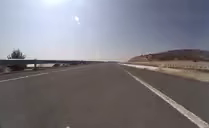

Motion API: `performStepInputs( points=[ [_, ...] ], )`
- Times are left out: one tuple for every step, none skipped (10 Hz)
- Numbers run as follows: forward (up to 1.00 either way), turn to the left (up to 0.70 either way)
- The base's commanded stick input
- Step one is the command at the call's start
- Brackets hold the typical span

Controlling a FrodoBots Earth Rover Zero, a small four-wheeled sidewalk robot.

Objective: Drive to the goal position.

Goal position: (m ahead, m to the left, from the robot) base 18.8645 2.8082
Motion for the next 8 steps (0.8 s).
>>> performStepInputs(
  points=[
    [1.00,0.00],
    [1.00,0.00],
    [1.00,0.00],
    [1.00,0.00],
    [1.00,0.00],
    [1.00,0.00],
    [1.00,0.00],
    [1.00,0.00]
  ],
)
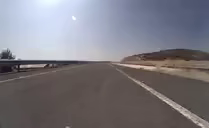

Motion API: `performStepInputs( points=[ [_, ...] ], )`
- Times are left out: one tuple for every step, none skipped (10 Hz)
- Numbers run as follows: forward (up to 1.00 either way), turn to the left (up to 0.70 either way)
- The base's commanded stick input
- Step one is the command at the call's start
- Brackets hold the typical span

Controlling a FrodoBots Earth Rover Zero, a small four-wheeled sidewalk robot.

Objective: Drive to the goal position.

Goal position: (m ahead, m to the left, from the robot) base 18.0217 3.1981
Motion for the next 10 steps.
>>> performStepInputs(
  points=[
    [1.00,0.00],
    [1.00,0.00],
    [1.00,0.00],
    [1.00,0.00],
    [1.00,0.00],
    [1.00,0.00],
    [1.00,0.00],
    [1.00,0.00],
    [1.00,0.00],
    [1.00,0.00]
  ],
)
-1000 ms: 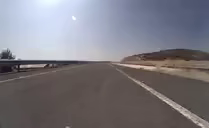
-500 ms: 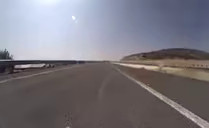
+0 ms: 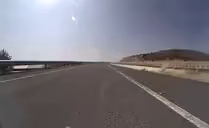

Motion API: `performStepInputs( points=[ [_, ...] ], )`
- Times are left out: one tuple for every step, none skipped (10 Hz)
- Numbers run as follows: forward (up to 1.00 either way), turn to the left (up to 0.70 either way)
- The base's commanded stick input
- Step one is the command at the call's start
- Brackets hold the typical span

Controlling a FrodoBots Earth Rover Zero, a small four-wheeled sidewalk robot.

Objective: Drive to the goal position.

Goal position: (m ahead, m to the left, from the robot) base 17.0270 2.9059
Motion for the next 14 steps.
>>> performStepInputs(
  points=[
    [1.00,0.00],
    [1.00,0.00],
    [1.00,0.00],
    [1.00,0.00],
    [1.00,0.00],
    [1.00,0.00],
    [1.00,0.00],
    [1.00,0.00],
    [1.00,0.00],
    [1.00,0.00],
    [1.00,0.00],
    [1.00,0.00],
    [1.00,0.00],
    [1.00,0.00]
  ],
)
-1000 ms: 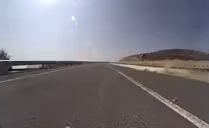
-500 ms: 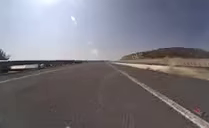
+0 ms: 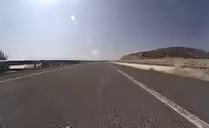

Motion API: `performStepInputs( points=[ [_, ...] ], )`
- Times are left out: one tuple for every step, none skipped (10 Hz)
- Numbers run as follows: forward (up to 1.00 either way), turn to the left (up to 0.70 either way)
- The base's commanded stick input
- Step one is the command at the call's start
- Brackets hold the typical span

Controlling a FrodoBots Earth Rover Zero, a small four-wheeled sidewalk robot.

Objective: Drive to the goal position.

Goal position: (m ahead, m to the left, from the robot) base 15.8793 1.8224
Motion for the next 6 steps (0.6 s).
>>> performStepInputs(
  points=[
    [1.00,0.00],
    [1.00,0.00],
    [1.00,0.00],
    [1.00,0.00],
    [1.00,0.00],
    [1.00,0.00]
  ],
)
